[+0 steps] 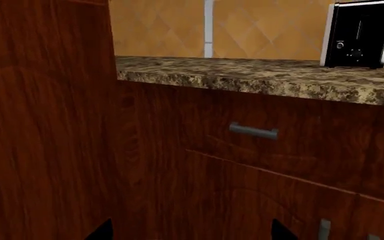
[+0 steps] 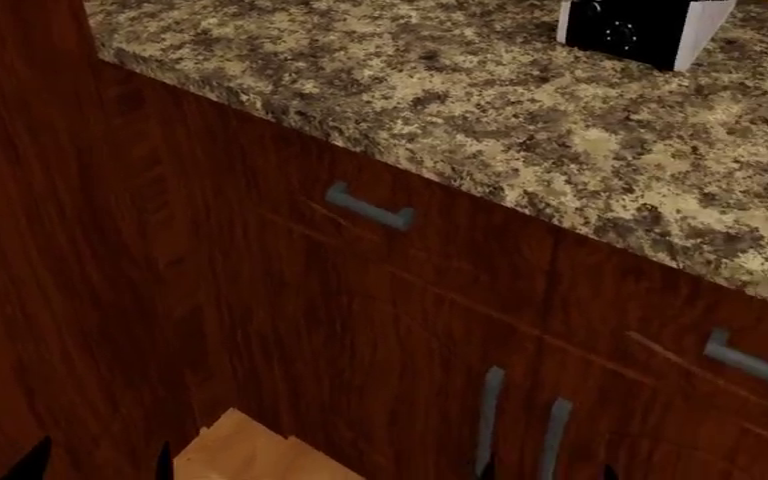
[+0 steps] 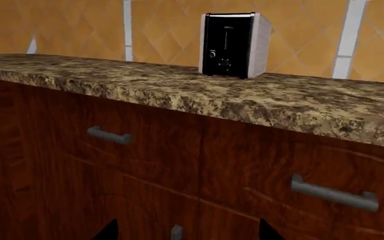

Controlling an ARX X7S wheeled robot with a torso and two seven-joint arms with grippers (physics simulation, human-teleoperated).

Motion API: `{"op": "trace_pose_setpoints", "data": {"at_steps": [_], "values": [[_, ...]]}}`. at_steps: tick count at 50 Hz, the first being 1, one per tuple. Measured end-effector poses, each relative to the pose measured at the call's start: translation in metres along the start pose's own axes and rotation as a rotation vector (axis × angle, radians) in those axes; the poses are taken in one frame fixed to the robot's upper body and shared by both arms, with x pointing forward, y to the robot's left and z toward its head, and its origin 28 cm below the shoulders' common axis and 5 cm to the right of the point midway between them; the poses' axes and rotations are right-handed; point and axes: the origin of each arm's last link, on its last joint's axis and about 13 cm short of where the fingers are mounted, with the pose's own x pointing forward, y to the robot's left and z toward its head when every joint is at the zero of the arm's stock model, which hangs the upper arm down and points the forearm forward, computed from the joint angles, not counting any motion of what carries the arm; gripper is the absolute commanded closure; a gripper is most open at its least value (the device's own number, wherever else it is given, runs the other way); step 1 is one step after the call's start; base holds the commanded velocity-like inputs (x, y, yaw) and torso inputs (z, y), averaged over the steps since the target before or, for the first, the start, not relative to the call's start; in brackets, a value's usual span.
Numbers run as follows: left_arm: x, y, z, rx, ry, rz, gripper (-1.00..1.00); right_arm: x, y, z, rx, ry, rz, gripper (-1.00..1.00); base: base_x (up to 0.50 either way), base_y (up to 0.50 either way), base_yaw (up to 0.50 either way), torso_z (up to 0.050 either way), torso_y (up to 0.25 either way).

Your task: Navigate to the stove.

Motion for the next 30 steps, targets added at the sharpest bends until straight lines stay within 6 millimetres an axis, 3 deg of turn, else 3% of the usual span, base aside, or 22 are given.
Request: {"op": "trace_pose_setpoints", "data": {"at_steps": [30], "values": [[0.0006, 0.0003, -0.0006, 0.003, 0.001, 0.004, -1.00, 0.0003, -0.0003, -0.0003, 0.001, 0.001, -0.004, -1.00, -0.05, 0.11, -0.50, 0.000, 0.000]]}}
